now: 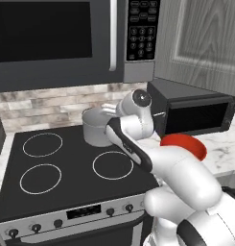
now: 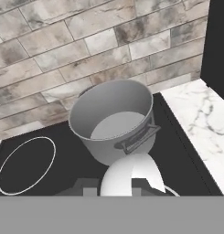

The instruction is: Open the cabinet and move the ladle to the pot. Then close the cabinet.

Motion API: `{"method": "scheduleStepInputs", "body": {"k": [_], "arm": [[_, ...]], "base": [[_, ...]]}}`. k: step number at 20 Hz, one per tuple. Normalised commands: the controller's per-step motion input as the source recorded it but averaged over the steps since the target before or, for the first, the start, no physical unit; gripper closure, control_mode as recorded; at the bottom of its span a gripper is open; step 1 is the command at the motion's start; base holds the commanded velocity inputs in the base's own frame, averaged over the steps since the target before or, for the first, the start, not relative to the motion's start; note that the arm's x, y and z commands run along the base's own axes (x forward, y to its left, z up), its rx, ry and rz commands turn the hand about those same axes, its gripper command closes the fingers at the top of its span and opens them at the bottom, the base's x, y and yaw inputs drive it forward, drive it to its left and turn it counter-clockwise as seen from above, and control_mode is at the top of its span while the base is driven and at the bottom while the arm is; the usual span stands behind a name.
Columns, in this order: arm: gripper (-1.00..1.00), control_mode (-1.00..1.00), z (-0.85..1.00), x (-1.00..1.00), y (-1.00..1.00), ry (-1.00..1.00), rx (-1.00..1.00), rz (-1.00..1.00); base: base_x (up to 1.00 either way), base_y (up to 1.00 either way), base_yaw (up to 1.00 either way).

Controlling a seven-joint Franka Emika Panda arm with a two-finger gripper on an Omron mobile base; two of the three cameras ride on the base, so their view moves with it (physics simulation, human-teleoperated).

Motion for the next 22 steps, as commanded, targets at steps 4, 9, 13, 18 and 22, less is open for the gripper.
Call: {"method": "scheduleStepInputs", "body": {"k": [4,9,13,18,22], "arm": [[1.00,-1.00,-0.26,0.26,0.01,0.00,-0.01,0.00],[1.00,-1.00,-0.18,0.27,0.02,0.00,0.00,0.00],[1.00,-1.00,-0.12,0.25,0.03,0.00,0.00,0.00],[1.00,-1.00,-0.09,0.30,0.05,0.00,0.00,0.00],[1.00,-1.00,-0.02,0.33,0.08,0.00,0.00,0.00]], "base": [[0.00,0.00,0.00],[0.00,0.00,0.00],[0.00,0.00,0.00],[0.00,0.00,0.00],[0.00,0.00,0.00]]}}
